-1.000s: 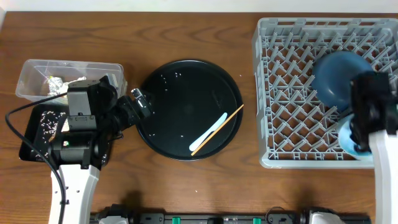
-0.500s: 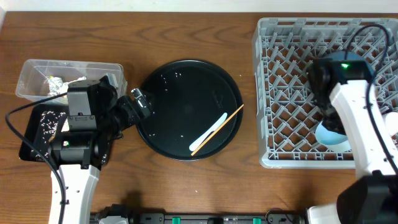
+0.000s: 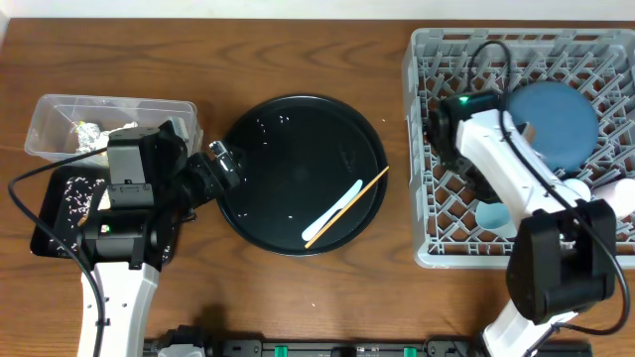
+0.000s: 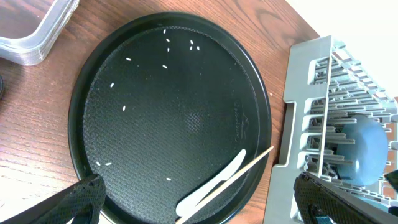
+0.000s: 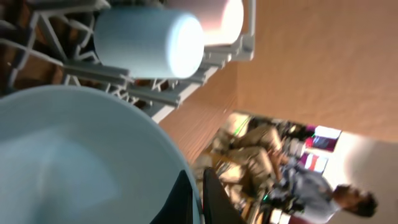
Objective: Sort waste into correct bins and load items into the dishwasher rack
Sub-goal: 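Lower the light-blue bowl upside down into the rack's right side, then open the right gripper and lift it away from the bowl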
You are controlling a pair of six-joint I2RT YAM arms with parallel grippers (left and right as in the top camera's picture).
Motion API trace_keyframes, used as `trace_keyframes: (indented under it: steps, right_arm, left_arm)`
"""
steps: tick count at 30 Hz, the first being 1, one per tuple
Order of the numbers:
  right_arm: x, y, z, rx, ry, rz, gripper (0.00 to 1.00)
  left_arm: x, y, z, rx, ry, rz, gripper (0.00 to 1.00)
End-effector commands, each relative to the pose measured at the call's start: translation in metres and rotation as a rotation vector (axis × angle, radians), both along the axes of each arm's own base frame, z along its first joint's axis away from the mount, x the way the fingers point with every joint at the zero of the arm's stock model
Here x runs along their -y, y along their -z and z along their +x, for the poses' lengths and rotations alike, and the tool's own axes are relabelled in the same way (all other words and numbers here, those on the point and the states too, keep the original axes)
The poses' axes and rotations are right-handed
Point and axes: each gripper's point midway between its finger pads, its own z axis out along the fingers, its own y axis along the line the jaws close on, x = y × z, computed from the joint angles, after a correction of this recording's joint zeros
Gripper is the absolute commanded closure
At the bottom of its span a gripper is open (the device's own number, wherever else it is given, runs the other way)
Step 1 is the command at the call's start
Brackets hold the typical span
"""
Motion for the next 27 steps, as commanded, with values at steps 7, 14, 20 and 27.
trace_keyframes:
  steps: [7,14,20,27]
  right_arm:
    - [-0.05,0.012,0.011,0.031,-0.088,0.065,0.99]
    - [-0.082,0.039,0.012,0.054,-0.064,0.243,0.99]
    - [-0.106,0.059,0.016,0.038,-0.059,0.402,0.99]
    - [-0.118,0.067,0.021,0.069,-0.046,0.472,0.99]
  left_arm:
    - [-0.003,-0.005,0.002,0.015,-0.002,0.016,0.02]
    - [-0.003,-0.005,0.002,0.015,-0.002,0.016,0.02]
    - [-0.003,-0.005,0.002,0.015,-0.002,0.016,0.02]
    - [-0.003,-0.005,0.002,0.015,-0.002,0.016,0.02]
